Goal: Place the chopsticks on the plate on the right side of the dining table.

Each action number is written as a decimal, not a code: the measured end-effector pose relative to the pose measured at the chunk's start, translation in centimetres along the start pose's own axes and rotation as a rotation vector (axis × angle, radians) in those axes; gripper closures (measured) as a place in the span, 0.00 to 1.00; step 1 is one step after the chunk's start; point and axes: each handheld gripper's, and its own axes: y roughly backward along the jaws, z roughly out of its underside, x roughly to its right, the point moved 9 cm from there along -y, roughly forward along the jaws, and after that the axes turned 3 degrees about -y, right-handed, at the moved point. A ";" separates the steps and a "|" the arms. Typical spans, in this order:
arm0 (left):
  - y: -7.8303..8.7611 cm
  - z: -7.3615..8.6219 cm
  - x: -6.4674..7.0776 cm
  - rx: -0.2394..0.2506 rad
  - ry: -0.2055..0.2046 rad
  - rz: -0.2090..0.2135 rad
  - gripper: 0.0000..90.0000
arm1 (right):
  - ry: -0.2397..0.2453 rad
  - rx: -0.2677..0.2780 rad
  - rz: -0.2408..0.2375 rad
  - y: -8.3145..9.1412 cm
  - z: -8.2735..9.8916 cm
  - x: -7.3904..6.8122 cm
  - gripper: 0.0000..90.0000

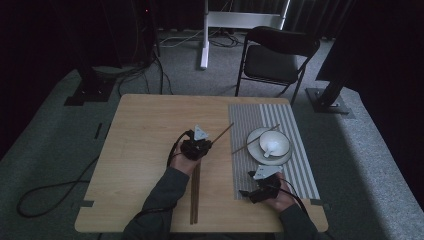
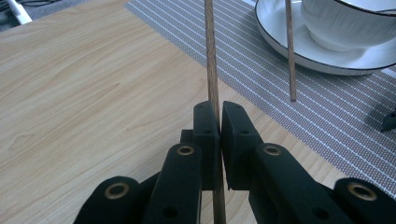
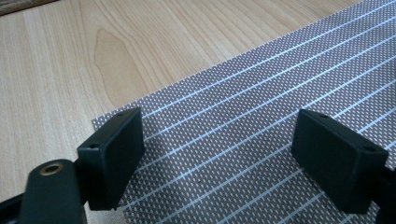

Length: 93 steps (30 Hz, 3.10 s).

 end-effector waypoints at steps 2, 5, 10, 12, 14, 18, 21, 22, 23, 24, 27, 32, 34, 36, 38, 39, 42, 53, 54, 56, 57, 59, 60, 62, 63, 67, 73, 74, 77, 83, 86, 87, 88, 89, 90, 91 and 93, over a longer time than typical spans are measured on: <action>-0.1 -0.1 0.0 0.002 -0.001 0.003 0.95 | 0.001 0.000 0.000 0.0 0.0 0.0 0.18; -0.3 -0.3 0.1 0.000 -0.008 0.006 0.95 | 0.001 0.001 0.000 0.0 0.0 0.0 0.18; -0.5 -0.6 0.2 0.006 -0.008 0.008 0.95 | 0.002 0.001 0.000 0.0 0.0 0.0 0.18; -0.6 -0.8 0.2 0.010 -0.004 0.010 0.95 | 0.002 0.001 0.000 0.0 0.0 0.0 0.18; -0.7 -0.9 0.2 0.008 -0.010 0.011 0.95 | 0.002 0.001 0.000 0.0 0.0 0.0 0.18; -1.0 -1.3 0.5 0.011 -0.014 0.017 0.95 | 0.000 0.000 0.000 0.0 0.0 0.0 0.18; -1.2 -1.5 0.7 0.013 -0.018 0.021 0.95 | -0.001 0.000 0.000 0.0 0.0 0.0 0.18; -1.3 -1.7 0.8 0.017 -0.016 0.023 0.95 | 0.001 -0.001 0.000 0.0 0.0 0.0 0.18; -1.4 -1.7 0.8 0.016 -0.018 0.024 0.95 | 0.000 0.000 0.000 0.0 0.0 0.0 0.18; -1.5 -1.8 0.9 0.018 -0.020 0.027 0.95 | 0.000 0.000 -0.001 0.0 0.0 0.0 0.18; -1.7 -2.1 1.1 0.019 -0.023 0.032 0.95 | 0.000 0.000 -0.001 0.0 0.0 0.0 0.18; -2.0 -2.5 1.4 0.022 -0.027 0.040 0.95 | 0.000 0.000 -0.001 0.0 0.0 0.0 0.18; -2.2 -2.6 1.5 0.023 -0.029 0.042 0.95 | 0.000 0.000 -0.001 0.0 0.0 0.0 0.18; -2.4 -2.8 1.7 0.022 -0.033 0.047 0.95 | 0.000 0.000 -0.001 0.0 0.0 0.0 0.18; -2.6 -3.0 1.8 0.022 -0.036 0.048 0.95 | 0.000 0.000 -0.001 0.0 0.0 0.0 0.18; -2.7 -3.0 1.8 0.021 -0.040 0.049 0.95 | 0.000 0.000 -0.002 0.0 0.0 0.0 0.18; -2.8 -3.1 1.8 0.023 -0.039 0.049 0.95 | 0.000 0.000 -0.002 0.0 0.0 0.0 0.18; -3.6 -4.2 2.1 0.031 -0.047 0.061 0.95 | 0.001 0.000 -0.003 0.0 0.0 0.0 0.18; -3.7 -4.2 2.2 0.031 -0.048 0.063 0.95 | 0.001 0.000 -0.003 0.0 0.0 0.0 0.18; -3.8 -4.4 2.2 0.030 -0.051 0.064 0.95 | 0.003 -0.001 -0.002 0.0 0.0 0.0 0.18; -3.8 -4.5 2.2 0.031 -0.051 0.065 0.95 | 0.003 -0.001 -0.002 0.0 0.0 0.0 0.18; -3.9 -4.6 2.3 0.032 -0.051 0.067 0.95 | 0.002 0.000 -0.003 0.0 0.0 0.0 0.18; -4.0 -4.7 2.3 0.032 -0.054 0.068 0.95 | 0.002 0.000 -0.003 0.0 0.0 0.0 0.18; -4.1 -4.9 2.3 0.031 -0.057 0.070 0.95 | 0.002 0.000 -0.003 0.0 0.0 0.0 0.18; -4.2 -5.0 2.4 0.033 -0.056 0.069 0.95 | 0.002 0.000 -0.003 0.0 0.0 0.0 0.18; -4.4 -5.2 2.4 0.029 -0.066 0.071 0.95 | 0.003 0.000 -0.004 0.0 0.0 0.0 0.18; -4.8 -5.6 2.6 0.027 -0.070 0.075 0.95 | 0.002 0.000 -0.004 0.0 0.0 0.0 0.18; -4.9 -5.7 2.7 0.029 -0.070 0.076 0.95 | 0.003 0.000 -0.004 0.0 0.0 0.0 0.18; -5.1 -5.9 2.8 0.030 -0.070 0.076 0.95 | 0.002 0.001 -0.004 0.0 0.0 0.0 0.18; -5.4 -6.2 3.0 0.030 -0.075 0.080 0.95 | 0.002 0.000 -0.005 0.0 0.0 -0.1 0.18; -5.7 -6.3 3.0 0.029 -0.074 0.080 0.95 | 0.003 -0.001 -0.005 0.0 0.0 0.0 0.18; -5.7 -6.3 3.0 0.027 -0.078 0.082 0.95 | 0.003 -0.001 -0.005 0.0 0.0 0.0 0.18; -5.8 -6.4 3.0 0.028 -0.078 0.082 0.95 | 0.003 -0.001 -0.005 0.0 0.0 0.0 0.18; -5.9 -6.4 3.1 0.029 -0.076 0.082 0.95 | 0.003 -0.001 -0.005 0.0 0.0 0.0 0.18; -5.9 -6.5 3.1 0.028 -0.078 0.084 0.95 | 0.003 -0.001 -0.005 0.0 0.0 0.0 0.18; -5.9 -6.5 3.1 0.029 -0.079 0.085 0.95 | 0.003 -0.001 -0.005 0.0 0.0 0.0 0.18; -6.1 -6.7 3.2 0.032 -0.077 0.086 0.95 | 0.001 -0.002 -0.005 0.0 0.0 -0.1 0.18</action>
